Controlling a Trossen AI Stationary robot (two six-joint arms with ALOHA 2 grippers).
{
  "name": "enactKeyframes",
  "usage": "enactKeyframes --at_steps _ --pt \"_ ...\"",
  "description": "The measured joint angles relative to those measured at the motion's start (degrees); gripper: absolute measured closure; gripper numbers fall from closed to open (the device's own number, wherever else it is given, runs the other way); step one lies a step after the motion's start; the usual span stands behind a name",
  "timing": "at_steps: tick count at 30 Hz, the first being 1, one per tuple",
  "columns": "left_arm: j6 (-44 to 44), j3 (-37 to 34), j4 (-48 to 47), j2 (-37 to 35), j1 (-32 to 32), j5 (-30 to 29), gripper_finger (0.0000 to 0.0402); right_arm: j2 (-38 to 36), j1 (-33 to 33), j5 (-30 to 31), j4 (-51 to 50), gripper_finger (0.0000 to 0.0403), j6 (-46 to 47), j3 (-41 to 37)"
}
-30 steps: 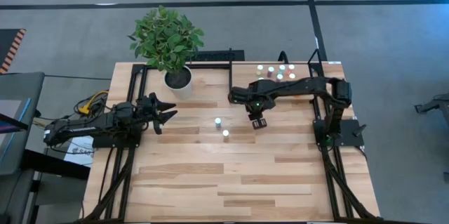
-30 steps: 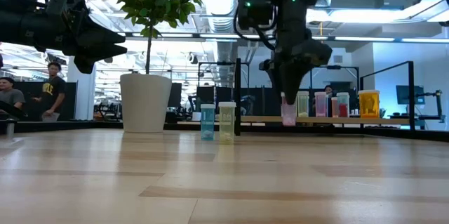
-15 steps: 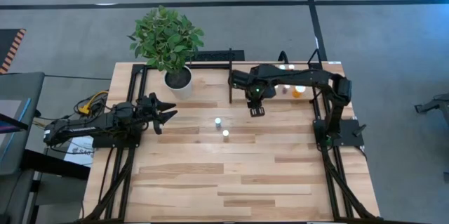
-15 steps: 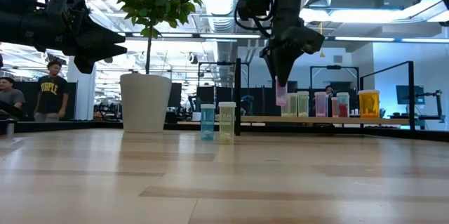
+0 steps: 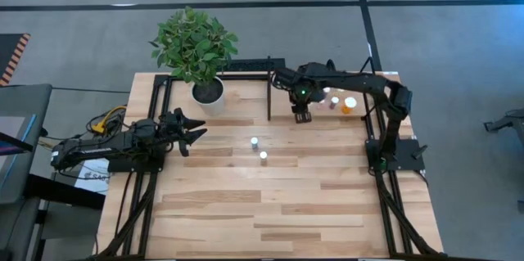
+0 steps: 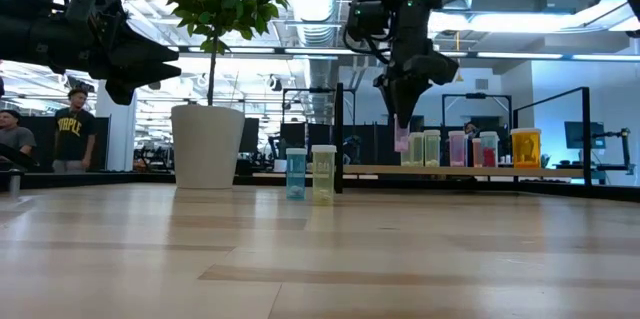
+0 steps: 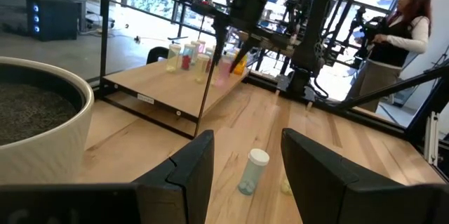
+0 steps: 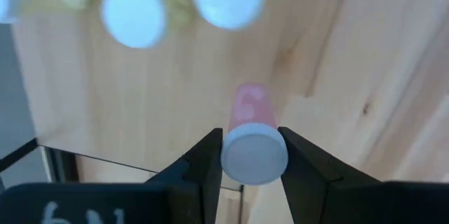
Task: Pick and place medicine bottles onto shelf by color
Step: Put the pink pill bottle on the shelf
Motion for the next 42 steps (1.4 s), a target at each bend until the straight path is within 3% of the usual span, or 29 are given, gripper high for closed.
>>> enactKeyframes --at_steps 21,35,42 --pt "0.0 0.0 0.0 0.0 0.0 0.0 0.0248 0.0 -8.6 0.1 5.3 0.0258 -30.0 0.0" --pt "0.0 0.0 0.0 0.0 0.0 0.0 0.0248 0.0 -8.3 4.4 10.5 0.0258 -54.1 0.0" --pt "0.0 0.0 0.0 0.0 0.0 0.0 0.0248 4.9 -7.2 3.3 10.6 0.0258 -57.0 0.9"
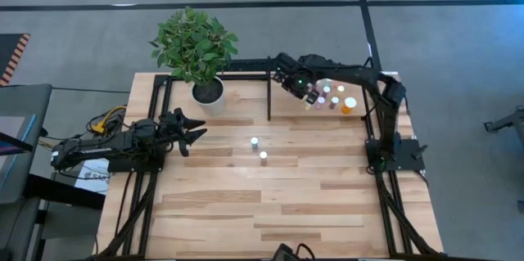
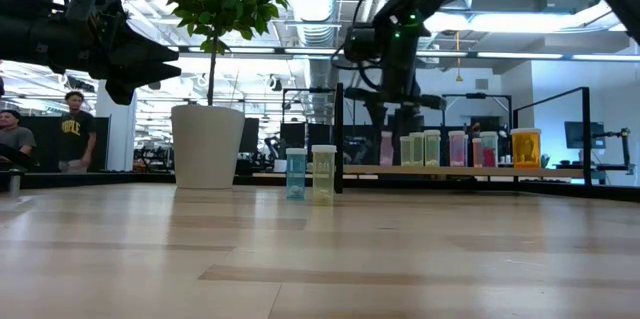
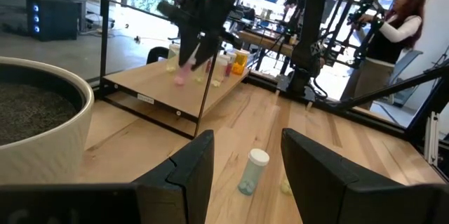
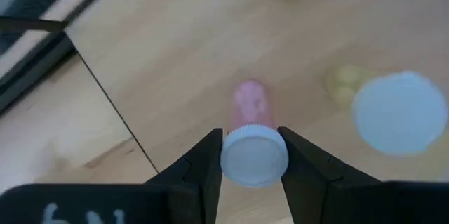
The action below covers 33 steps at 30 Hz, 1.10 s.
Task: Pick and place medicine bottles onto shelf by color
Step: Put the pink pill bottle on the shelf
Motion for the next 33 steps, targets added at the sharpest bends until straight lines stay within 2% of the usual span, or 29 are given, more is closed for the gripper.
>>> enactKeyframes --at_steps 2,9,15,21,30,33 --pt "0.0 0.0 0.0 0.0 0.0 0.0 0.0248 1.8 0.1 -1.5 -2.3 0.0258 1.5 2.2" --pt "0.0 0.0 0.0 0.0 0.0 0.0 0.0248 6.2 -0.6 -1.1 -11.9 0.0258 2.9 13.3" --pt "0.0 0.0 0.0 0.0 0.0 0.0 0.0248 10.1 -2.3 -2.5 -17.4 0.0258 5.0 19.4" --pt "0.0 0.0 0.0 0.0 0.0 0.0 0.0248 12.0 -3.9 -7.5 -17.7 0.0258 6.8 21.0" --pt "0.0 0.0 0.0 0.0 0.0 0.0 0.0248 12.0 -4.6 -7.3 -18.2 0.0258 10.7 20.9" --pt "0.0 0.0 0.0 0.0 0.0 0.0 0.0248 12.0 -4.8 -7.2 -18.8 0.0258 15.2 20.9"
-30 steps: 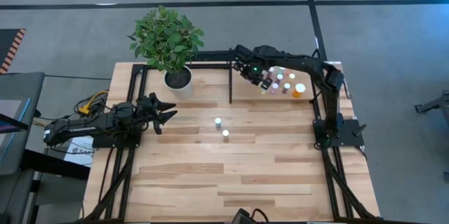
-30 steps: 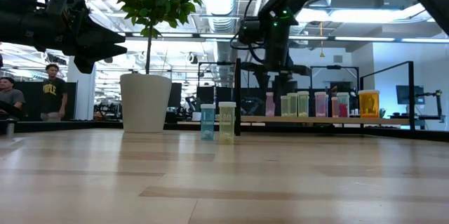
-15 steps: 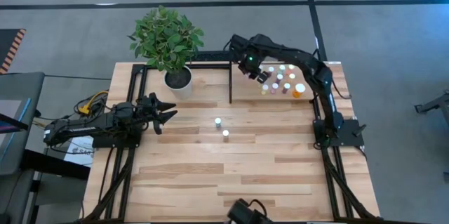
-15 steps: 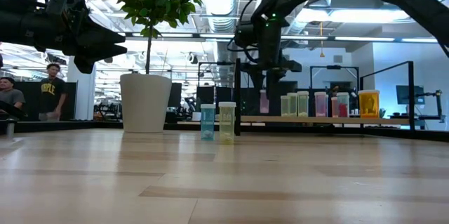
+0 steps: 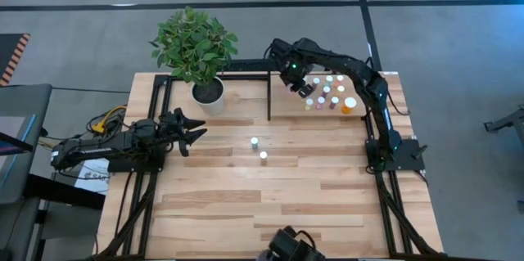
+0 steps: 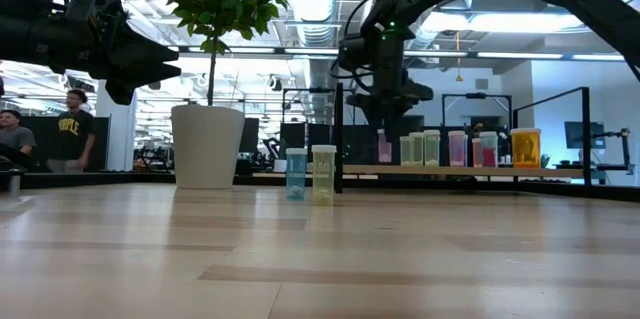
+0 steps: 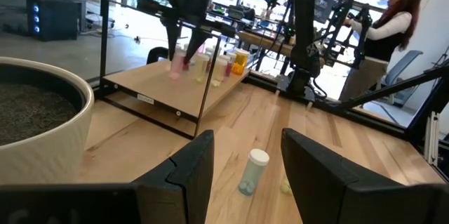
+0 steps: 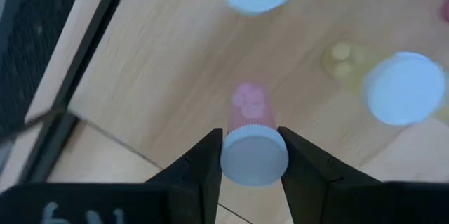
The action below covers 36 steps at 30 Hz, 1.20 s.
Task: Pick and place medicine bottles onto shelf by color
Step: Put the pink pill bottle on the shelf
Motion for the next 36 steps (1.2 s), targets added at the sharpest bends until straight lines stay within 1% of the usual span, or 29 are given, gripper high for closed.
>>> enactKeyframes --at_steps 7,15,36 --pt "0.0 0.0 0.0 0.0 0.0 0.0 0.0248 0.0 0.0 0.0 0.1 0.0258 11.2 0.0" --pt "0.0 0.0 0.0 0.0 0.0 0.0 0.0248 0.5 -0.3 0.0 3.2 0.0258 16.2 0.0" --pt "0.0 0.0 0.0 0.0 0.0 0.0 0.0248 0.9 -3.4 0.2 4.2 0.0255 15.7 0.0"
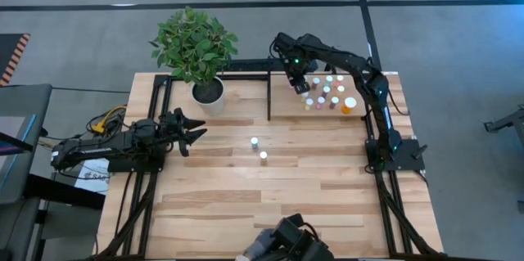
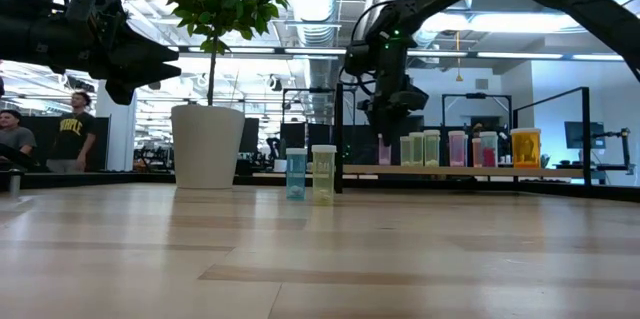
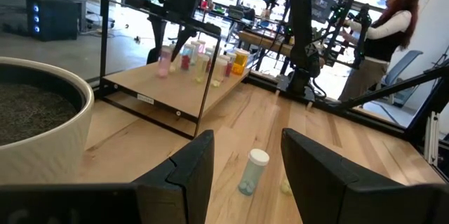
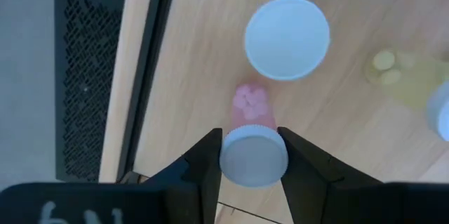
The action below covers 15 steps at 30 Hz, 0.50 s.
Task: Pick and place medicine bottles onto shelf by color
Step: Put the pink pill bottle on the shelf
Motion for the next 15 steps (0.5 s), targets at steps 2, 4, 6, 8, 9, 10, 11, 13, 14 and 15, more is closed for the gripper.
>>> enactKeyframes --at_steps 2,4,6,8,9,10,11,13,14,15 --pt "0.0 0.0 0.0 0.0 0.0 0.0 0.0248 0.0 0.0 0.0 0.0 0.0254 0.0 0.0" --pt "0.0 0.0 0.0 0.0 0.0 0.0 0.0248 0.0 0.1 0.0 0.0 0.0252 0.0 0.0" --pt "0.0 0.0 0.0 0.0 0.0 0.0 0.0248 0.0 0.5 -0.2 0.0 0.0249 0.0 0.0" --pt "0.0 0.0 0.0 0.0 0.0 0.0 0.0248 0.0 0.6 -0.2 0.0 0.0245 0.0 0.0" --pt "0.0 0.0 0.0 0.0 0.0 0.0 0.0248 0.0 0.7 -0.2 0.1 0.0243 0.0 0.0" --pt "0.0 0.0 0.0 0.0 0.0 0.0 0.0248 0.0 0.9 -0.2 0.1 0.024 0.0 0.0" --pt "0.0 0.0 0.0 0.0 0.0 0.0 0.0248 0.0 0.9 -0.2 0.2 0.0237 0.0 0.0" --pt "0.0 0.0 0.0 0.0 0.0 0.0 0.0248 0.0 0.9 -0.2 0.2 0.0232 0.0 0.0" --pt "0.0 0.0 0.0 0.0 0.0 0.0 0.0248 0.0 0.9 -0.2 0.2 0.0229 0.0 0.0" --pt "0.0 0.0 0.0 0.0 0.0 0.0 0.0248 0.0 0.8 -0.2 0.2 0.0226 0.0 0.0"
